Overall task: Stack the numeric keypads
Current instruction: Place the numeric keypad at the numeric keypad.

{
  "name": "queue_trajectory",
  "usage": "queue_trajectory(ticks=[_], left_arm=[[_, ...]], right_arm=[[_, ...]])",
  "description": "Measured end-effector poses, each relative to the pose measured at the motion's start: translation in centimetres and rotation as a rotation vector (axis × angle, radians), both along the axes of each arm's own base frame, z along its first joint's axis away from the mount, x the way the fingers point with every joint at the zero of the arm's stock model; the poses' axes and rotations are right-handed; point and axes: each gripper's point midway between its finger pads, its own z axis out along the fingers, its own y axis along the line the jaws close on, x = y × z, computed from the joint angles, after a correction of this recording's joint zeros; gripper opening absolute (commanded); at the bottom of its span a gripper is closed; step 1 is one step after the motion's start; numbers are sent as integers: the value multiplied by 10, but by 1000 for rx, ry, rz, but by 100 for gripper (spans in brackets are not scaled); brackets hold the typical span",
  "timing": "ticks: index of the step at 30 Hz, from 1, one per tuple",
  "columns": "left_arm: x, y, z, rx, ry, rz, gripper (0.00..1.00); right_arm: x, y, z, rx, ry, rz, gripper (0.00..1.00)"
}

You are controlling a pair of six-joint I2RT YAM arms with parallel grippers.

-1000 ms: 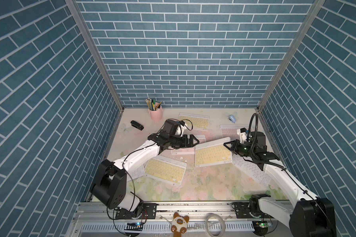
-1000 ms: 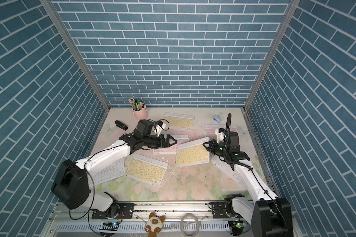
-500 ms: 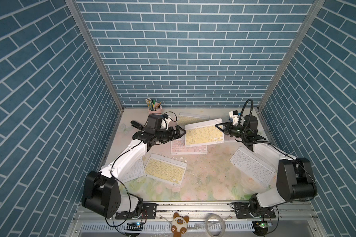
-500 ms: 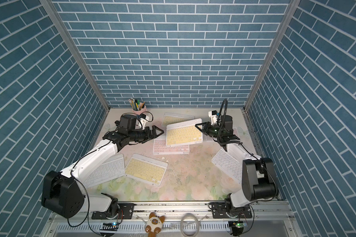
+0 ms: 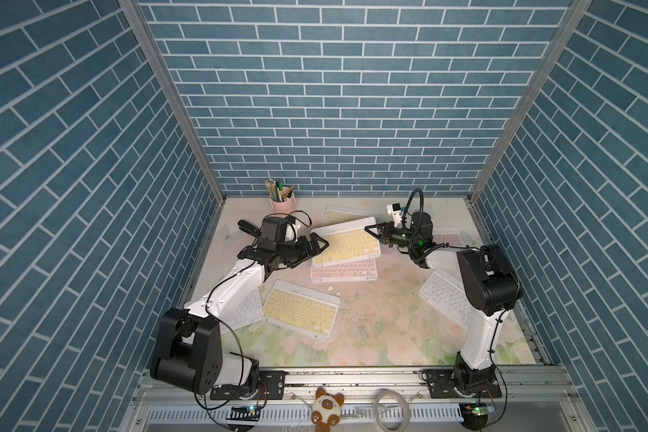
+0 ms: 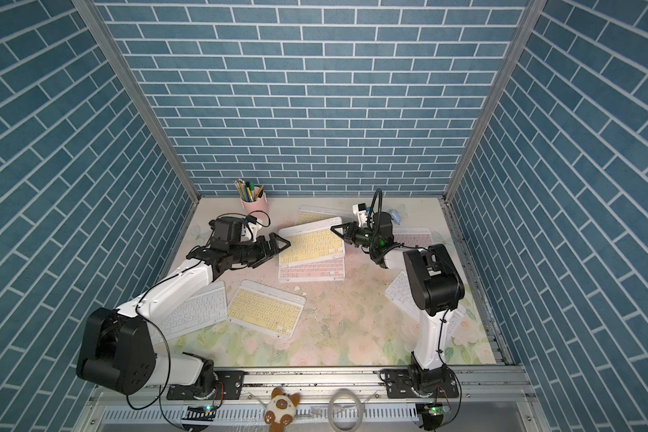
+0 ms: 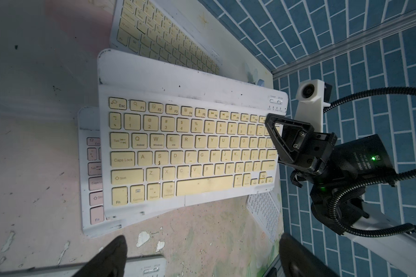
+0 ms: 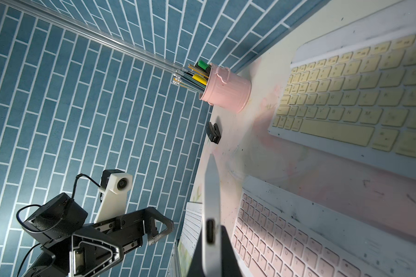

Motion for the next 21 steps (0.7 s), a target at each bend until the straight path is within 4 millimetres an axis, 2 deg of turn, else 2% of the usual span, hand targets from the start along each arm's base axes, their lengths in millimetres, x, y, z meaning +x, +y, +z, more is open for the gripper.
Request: queue_trajectory(ticks=[5,12,21], left_arm=[[3,4,-10,5,19,12,100],[6,2,-26,8,48,7,100],[7,2,-31,13,54,4,100]], right_arm=[[-1,8,-24,7,46,11,0],[-1,9,-36,31,59,9,0],[-11,6,-58,25,109,7,0]])
